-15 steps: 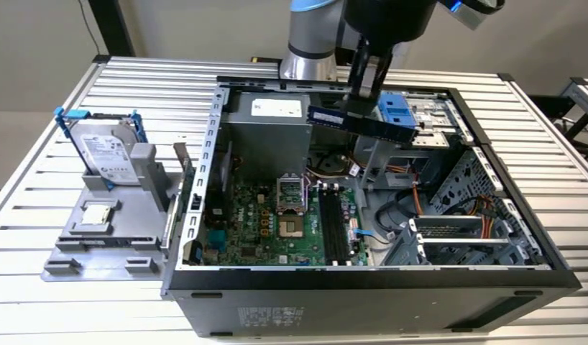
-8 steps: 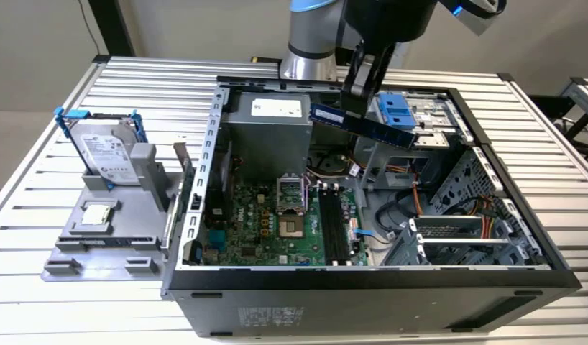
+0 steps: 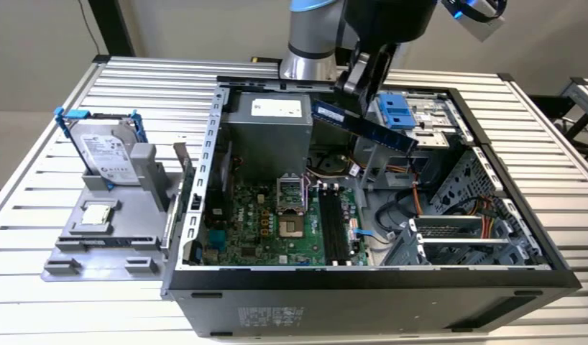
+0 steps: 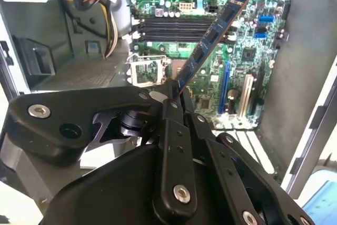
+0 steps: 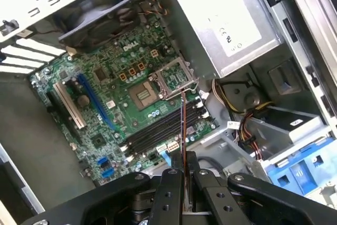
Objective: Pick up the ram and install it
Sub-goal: 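Insert the ram into the slot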
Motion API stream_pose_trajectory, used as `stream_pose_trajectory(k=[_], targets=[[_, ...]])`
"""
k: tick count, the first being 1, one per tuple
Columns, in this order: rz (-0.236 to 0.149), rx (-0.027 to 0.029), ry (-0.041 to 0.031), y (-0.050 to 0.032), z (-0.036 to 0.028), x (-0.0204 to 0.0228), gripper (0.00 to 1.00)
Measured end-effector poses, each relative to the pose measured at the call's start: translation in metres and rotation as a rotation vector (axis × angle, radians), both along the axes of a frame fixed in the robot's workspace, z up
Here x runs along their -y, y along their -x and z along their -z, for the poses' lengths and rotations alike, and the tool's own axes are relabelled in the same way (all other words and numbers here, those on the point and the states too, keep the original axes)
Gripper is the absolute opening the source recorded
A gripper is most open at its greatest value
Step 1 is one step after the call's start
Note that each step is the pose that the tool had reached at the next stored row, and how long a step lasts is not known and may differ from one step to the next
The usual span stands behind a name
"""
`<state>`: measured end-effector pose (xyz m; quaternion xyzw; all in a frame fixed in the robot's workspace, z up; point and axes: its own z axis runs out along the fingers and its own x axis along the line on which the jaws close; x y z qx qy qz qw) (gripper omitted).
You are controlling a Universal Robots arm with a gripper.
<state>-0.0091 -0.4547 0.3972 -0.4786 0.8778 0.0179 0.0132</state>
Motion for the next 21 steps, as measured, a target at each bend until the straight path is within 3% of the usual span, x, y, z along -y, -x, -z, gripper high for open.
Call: stream_pose_trajectory(k=[21], targets=[[0.327, -0.0001, 0.0001, 0.0, 0.0, 0.0, 0.0]])
